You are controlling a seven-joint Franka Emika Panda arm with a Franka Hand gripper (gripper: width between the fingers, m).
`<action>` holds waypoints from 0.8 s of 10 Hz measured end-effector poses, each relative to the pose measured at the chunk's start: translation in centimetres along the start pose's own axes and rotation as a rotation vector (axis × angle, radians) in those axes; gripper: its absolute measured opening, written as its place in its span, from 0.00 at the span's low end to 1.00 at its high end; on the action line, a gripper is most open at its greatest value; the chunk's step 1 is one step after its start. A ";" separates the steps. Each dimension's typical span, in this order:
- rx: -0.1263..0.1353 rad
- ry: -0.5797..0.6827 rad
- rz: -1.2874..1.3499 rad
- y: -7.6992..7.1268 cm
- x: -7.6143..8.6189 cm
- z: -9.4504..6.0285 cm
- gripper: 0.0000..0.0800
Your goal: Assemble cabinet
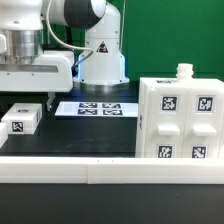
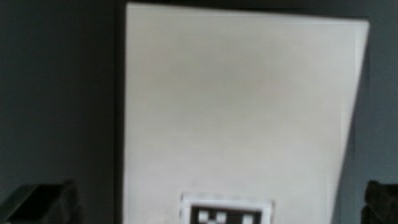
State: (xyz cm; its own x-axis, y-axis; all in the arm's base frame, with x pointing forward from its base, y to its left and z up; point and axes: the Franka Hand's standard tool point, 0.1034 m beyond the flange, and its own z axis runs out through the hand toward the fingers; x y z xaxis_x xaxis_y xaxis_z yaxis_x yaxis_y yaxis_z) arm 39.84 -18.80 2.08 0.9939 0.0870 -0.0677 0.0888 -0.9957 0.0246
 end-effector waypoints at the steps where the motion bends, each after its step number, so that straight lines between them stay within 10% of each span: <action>1: 0.002 -0.007 -0.001 -0.1 -0.2 0.3 1.00; 4: -0.005 -0.008 -0.014 -0.3 -0.2 0.9 1.00; 6: -0.006 -0.005 -0.024 -0.5 0.0 0.8 0.70; 8: -0.006 -0.006 -0.024 -0.5 0.0 0.8 0.70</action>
Offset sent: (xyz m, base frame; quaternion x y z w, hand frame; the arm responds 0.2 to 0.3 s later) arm 0.0038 0.0054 -0.0050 -0.0184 0.0164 0.0120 0.9996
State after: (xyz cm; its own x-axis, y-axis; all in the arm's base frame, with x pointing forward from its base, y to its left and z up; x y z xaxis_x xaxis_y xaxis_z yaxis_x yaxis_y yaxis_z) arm 39.78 -18.36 1.23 0.9911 0.1106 -0.0740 0.1130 -0.9932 0.0286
